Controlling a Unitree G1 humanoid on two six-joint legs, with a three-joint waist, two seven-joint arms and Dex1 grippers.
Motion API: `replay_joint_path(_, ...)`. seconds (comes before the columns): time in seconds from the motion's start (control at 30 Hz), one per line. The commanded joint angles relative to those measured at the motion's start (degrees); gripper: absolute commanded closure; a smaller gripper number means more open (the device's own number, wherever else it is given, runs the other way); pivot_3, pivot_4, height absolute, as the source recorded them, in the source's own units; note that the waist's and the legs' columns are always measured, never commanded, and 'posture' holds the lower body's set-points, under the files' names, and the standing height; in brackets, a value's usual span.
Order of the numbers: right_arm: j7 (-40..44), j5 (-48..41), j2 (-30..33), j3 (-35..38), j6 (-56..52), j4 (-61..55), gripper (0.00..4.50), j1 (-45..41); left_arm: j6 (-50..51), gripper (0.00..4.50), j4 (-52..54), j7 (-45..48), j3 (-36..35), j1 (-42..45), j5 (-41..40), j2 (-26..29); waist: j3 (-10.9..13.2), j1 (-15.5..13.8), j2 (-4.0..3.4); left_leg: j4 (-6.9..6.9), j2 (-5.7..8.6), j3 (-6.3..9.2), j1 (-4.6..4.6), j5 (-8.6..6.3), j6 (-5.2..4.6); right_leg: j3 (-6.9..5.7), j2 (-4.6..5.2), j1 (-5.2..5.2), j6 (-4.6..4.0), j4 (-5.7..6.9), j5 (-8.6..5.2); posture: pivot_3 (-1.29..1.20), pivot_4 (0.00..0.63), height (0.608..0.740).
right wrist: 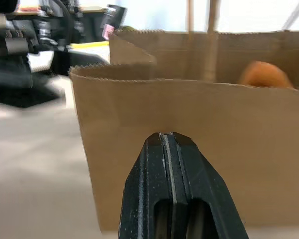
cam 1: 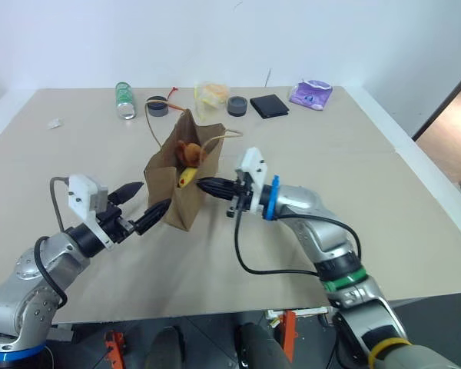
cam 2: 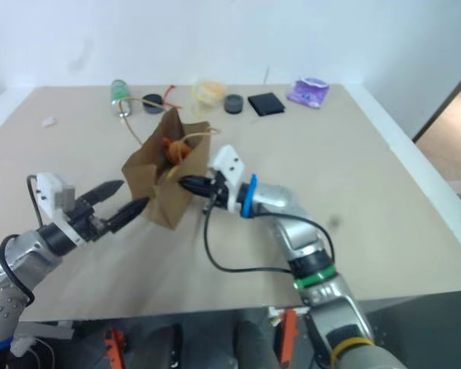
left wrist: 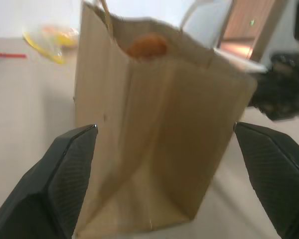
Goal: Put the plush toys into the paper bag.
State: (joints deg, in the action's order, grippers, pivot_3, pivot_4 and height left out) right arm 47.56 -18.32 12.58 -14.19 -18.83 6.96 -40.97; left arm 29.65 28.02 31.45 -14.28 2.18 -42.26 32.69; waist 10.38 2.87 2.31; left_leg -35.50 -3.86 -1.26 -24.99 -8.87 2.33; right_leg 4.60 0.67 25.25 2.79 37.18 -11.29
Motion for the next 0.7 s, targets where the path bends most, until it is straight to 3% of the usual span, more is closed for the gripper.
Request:
replay_joint_path(0.03,1.0,1.5,-3.3,-0.5,3.7,4.2,4.43,-4.6,-2.7,0.00,0.9,-0.3,0.0,1.1,2.5,-0.5,0.0,0.0,0.00,0.01,0.00,0.00,0.00,0.00,0.00,-0.01,0.00,0.01,0.00,0.00,0.00,0.00,0.150,0.740)
replay_joint_path(0.27,1.5,3.5,-7.5,-0.5,6.6,9.3,4.43,-7.3,-5.2,0.00,-0.8,-1.6,1.4,2.8,7.0,-2.1,0.0,-0.1,0.00,0.07,-0.01,0.03,-0.06,-0.02,0.02,-0.03,-0.01,0.04,-0.04,0.00,-0.07,0.00,0.150,0.740)
replay_joint_path(0.57,1.8,3.3,-8.5,0.2,5.8,7.1,4.43,-6.7,-8.9,0.00,-7.2,-4.4,5.4,8.0,15.3,-5.6,0.0,-0.1,0.00,0.06,-0.01,0.05,-0.06,-0.01,0.02,-0.05,-0.03,0.04,-0.03,0.00,-0.04,0.00,0.150,0.740)
replay_joint_path(0.7,1.6,2.7,-8.5,0.7,5.2,5.8,4.50,-6.4,-9.5,1.19,-8.3,-3.1,6.5,8.0,16.7,-6.0,0.0,-0.1,0.00,0.10,-0.01,0.05,-0.06,-0.02,0.02,-0.05,-0.04,0.05,-0.04,0.00,-0.06,0.00,0.150,0.740)
